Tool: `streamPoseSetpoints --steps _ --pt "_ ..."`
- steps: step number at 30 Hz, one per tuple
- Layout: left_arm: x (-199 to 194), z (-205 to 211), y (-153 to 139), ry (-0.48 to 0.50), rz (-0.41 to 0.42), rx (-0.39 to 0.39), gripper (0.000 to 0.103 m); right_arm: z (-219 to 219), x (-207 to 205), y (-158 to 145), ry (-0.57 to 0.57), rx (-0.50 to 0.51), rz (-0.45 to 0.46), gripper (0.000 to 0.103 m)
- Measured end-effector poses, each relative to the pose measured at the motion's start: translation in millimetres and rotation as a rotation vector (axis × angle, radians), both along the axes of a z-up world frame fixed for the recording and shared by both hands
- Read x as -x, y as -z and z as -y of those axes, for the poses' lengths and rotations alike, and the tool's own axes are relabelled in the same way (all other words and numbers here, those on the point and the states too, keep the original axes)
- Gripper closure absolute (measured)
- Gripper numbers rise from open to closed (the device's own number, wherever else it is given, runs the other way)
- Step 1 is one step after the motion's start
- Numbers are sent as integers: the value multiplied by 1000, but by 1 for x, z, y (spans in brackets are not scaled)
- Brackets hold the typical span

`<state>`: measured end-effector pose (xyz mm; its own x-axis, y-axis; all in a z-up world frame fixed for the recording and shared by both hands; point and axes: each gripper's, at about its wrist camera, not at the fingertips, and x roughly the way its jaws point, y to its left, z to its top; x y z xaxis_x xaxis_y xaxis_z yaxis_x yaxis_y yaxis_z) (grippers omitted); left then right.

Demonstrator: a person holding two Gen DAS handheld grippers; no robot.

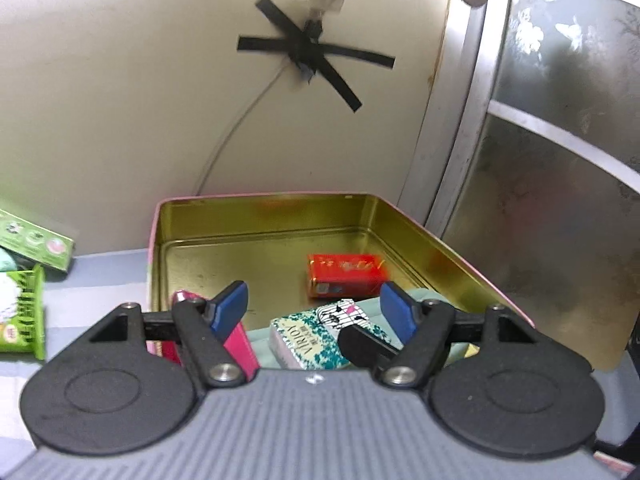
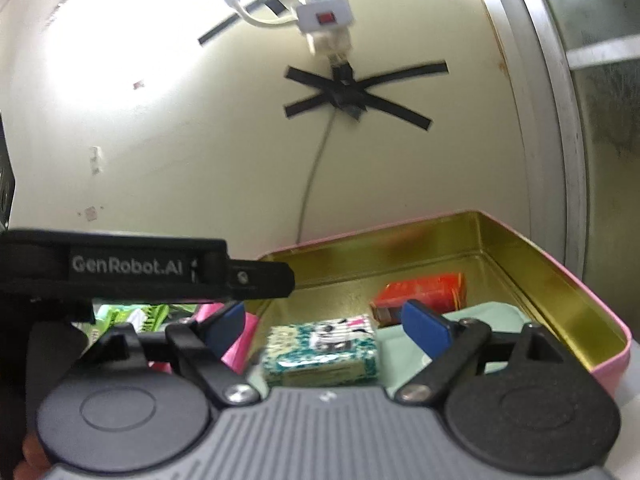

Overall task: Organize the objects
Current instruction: 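Carry the tissue pack into the pink tin and open the right gripper, then grasp the green medicine box by its end with the right gripper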

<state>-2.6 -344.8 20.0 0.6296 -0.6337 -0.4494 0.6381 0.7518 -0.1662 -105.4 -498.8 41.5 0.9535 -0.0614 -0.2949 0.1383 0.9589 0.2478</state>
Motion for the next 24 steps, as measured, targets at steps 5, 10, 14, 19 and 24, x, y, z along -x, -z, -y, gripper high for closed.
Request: streamPoseSetpoints --steps 5,10,14,19,24 --pt "15 -21 -4 -44 12 -19 28 -16 20 -1 17 34 23 14" --pt "35 -43 -2 -72 62 -64 28 -28 48 3 59 21 67 15" --pt "48 -63 6 -99 94 -110 28 -35 65 6 79 -11 79 15" --pt "53 -90 19 -144 88 -156 28 -47 72 19 63 -58 20 18" --pt "46 -120 34 -193 47 -185 28 -68 68 24 22 -48 -52 21"
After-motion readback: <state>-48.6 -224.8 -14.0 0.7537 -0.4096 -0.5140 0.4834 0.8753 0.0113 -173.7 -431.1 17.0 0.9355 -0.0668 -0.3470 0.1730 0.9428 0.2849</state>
